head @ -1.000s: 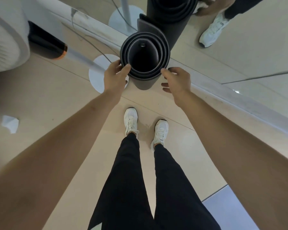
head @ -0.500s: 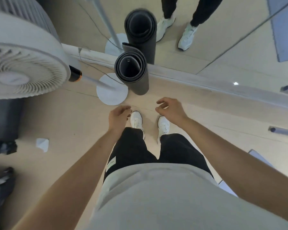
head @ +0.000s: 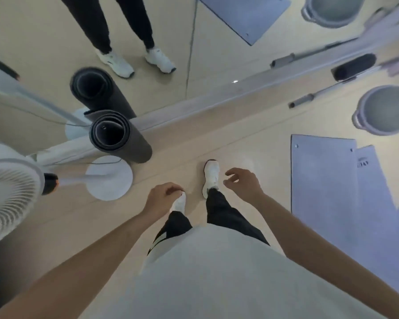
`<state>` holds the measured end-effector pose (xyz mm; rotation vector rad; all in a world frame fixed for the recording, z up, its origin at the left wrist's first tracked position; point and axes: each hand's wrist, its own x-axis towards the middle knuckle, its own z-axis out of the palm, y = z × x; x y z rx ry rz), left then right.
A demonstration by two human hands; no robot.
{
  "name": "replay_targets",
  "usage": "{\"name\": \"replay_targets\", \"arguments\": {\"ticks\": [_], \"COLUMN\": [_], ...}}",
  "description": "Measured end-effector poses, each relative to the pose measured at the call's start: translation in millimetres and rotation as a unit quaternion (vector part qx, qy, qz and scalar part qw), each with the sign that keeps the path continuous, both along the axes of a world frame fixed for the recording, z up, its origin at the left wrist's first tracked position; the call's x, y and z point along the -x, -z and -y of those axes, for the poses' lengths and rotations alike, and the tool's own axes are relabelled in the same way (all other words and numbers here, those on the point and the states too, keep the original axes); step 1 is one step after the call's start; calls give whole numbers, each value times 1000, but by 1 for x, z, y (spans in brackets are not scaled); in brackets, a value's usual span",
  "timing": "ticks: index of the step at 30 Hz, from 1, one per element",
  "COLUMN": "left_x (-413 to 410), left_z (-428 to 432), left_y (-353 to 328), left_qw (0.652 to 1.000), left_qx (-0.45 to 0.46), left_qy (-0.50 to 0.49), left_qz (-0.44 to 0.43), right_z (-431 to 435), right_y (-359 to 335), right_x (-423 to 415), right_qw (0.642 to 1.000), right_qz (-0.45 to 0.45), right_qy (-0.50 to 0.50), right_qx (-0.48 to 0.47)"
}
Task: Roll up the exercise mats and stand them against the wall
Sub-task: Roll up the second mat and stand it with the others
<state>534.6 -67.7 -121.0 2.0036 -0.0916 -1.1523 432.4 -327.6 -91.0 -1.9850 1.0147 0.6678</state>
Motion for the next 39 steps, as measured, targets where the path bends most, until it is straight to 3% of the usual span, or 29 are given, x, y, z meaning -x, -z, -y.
{"name": "replay_targets", "arguments": {"ticks": [6, 12, 20, 26, 33, 39], "left_x": [29, 123, 341, 544, 723, 842], "left_z": [41, 106, 166, 165, 157, 191], "left_y": [-12, -41, -64, -57, -67, -57], "left_qw": [994, 961, 861, 780, 717, 684], "left_qx": [20, 40, 52, 49, 40, 21], "left_qy": [110, 272, 506, 624, 694, 728], "left_qz": [-14, -19, 19, 0, -45, -44], "right_z": [-46, -77, -148, -214, -251, -244], "right_y": [-9, -27, -32, -22, -30, -17], "right_x": [130, 268, 499, 679, 825, 927], "right_qw": [983, 944, 845, 747, 638, 585], "right_qz": [7, 39, 70, 63, 71, 80], "right_qy": [183, 328, 530, 660, 764, 804], "right_qx": [-22, 11, 34, 45, 63, 65]}}
